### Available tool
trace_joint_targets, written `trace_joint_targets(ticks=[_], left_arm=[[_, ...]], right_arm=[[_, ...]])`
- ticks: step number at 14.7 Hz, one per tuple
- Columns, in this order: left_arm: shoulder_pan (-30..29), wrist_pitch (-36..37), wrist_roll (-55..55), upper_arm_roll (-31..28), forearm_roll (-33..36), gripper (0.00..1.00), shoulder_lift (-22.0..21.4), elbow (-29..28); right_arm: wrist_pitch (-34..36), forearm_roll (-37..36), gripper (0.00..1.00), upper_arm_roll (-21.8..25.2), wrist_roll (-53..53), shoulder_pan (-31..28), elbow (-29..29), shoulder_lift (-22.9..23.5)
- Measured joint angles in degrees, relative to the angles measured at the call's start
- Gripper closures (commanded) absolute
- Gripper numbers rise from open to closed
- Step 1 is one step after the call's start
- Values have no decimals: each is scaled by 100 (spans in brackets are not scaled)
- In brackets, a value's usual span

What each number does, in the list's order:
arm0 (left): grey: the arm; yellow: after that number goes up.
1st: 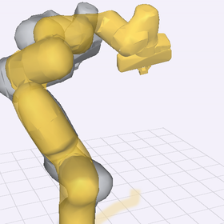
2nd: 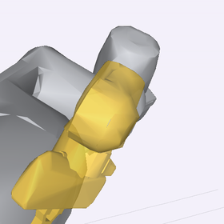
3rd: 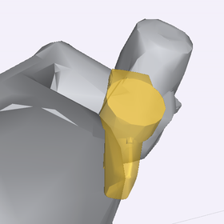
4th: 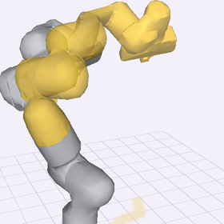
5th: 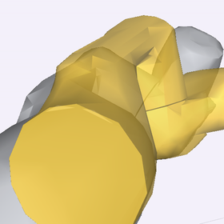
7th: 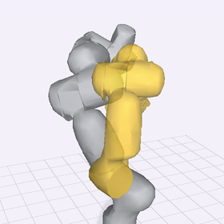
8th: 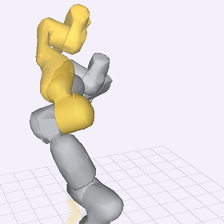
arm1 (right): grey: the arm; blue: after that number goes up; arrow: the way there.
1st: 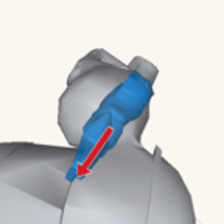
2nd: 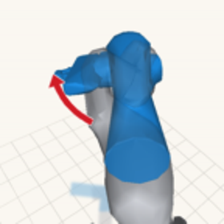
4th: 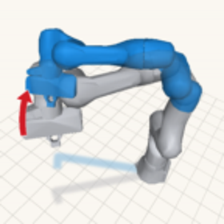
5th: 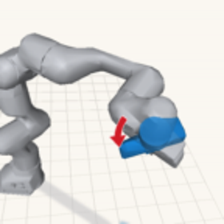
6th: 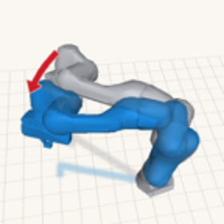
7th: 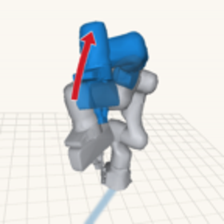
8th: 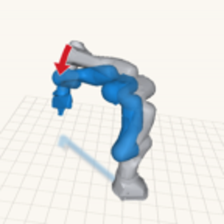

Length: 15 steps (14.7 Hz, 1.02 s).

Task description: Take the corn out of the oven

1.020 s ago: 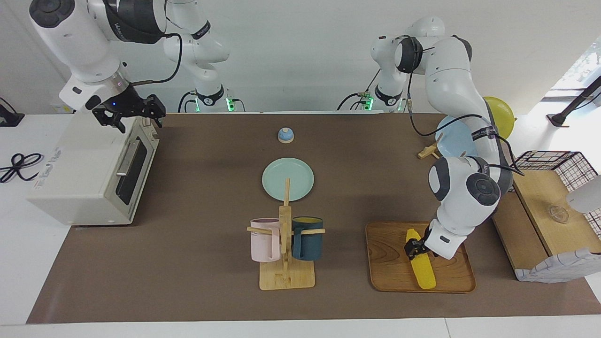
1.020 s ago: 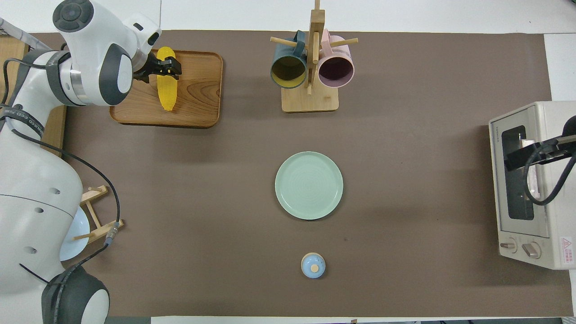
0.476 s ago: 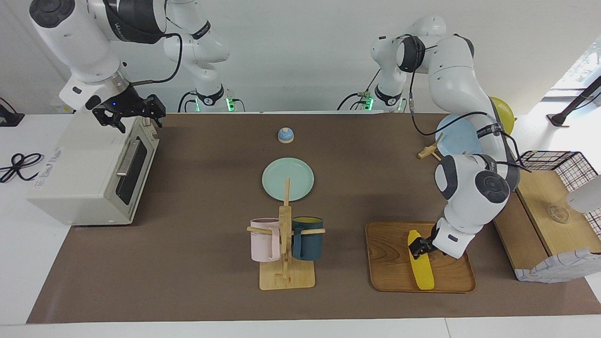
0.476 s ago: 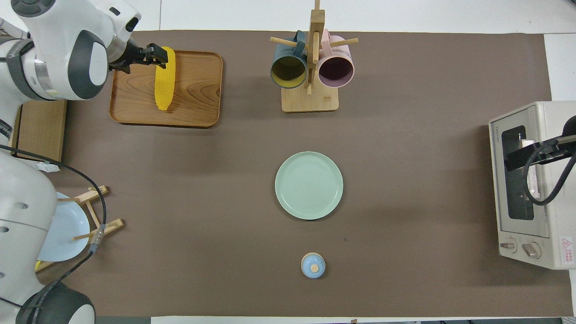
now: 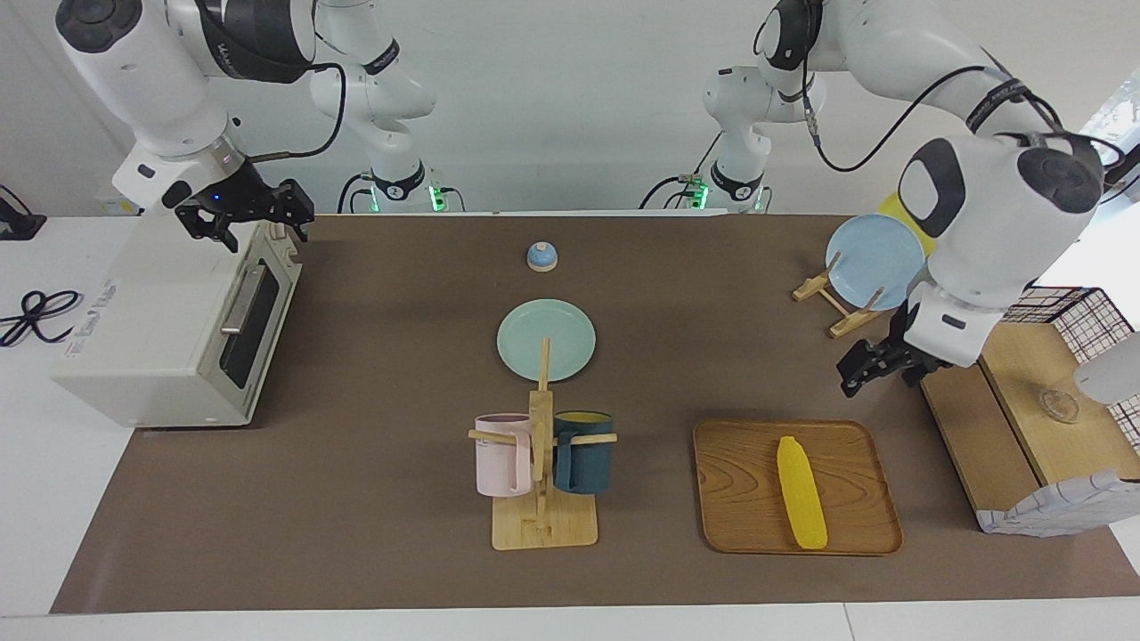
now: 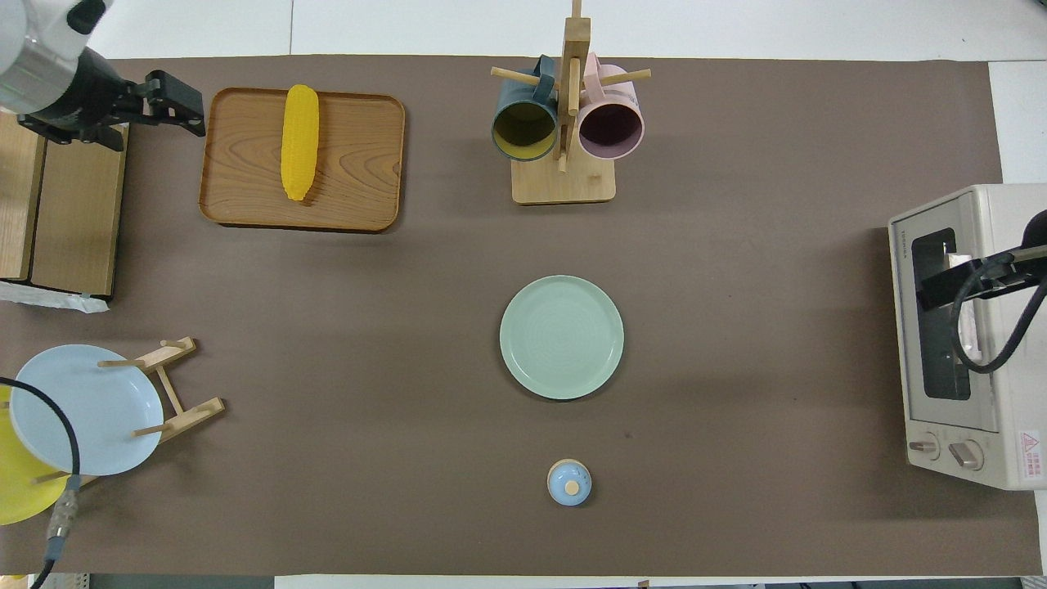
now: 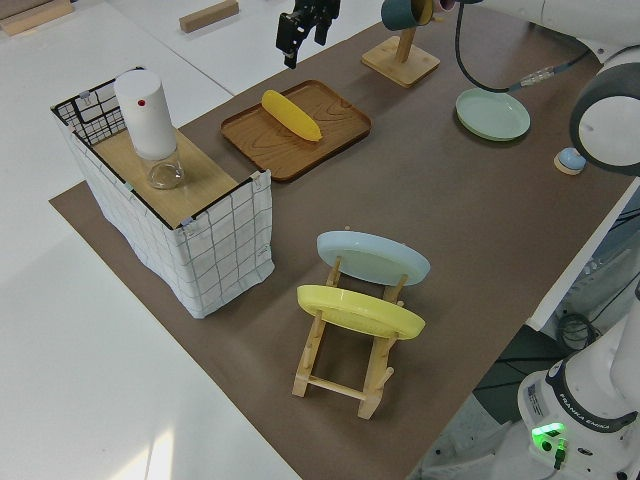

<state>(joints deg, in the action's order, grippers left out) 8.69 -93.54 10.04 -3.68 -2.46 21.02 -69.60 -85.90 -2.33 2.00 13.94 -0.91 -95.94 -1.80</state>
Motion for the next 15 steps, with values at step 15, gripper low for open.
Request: trace_joint_targets(ticks=[15], left_arm=[[1, 592, -5, -7, 0, 0, -2463, -2372]], right_arm=[[0, 0, 0, 0, 0, 0, 0, 0]])
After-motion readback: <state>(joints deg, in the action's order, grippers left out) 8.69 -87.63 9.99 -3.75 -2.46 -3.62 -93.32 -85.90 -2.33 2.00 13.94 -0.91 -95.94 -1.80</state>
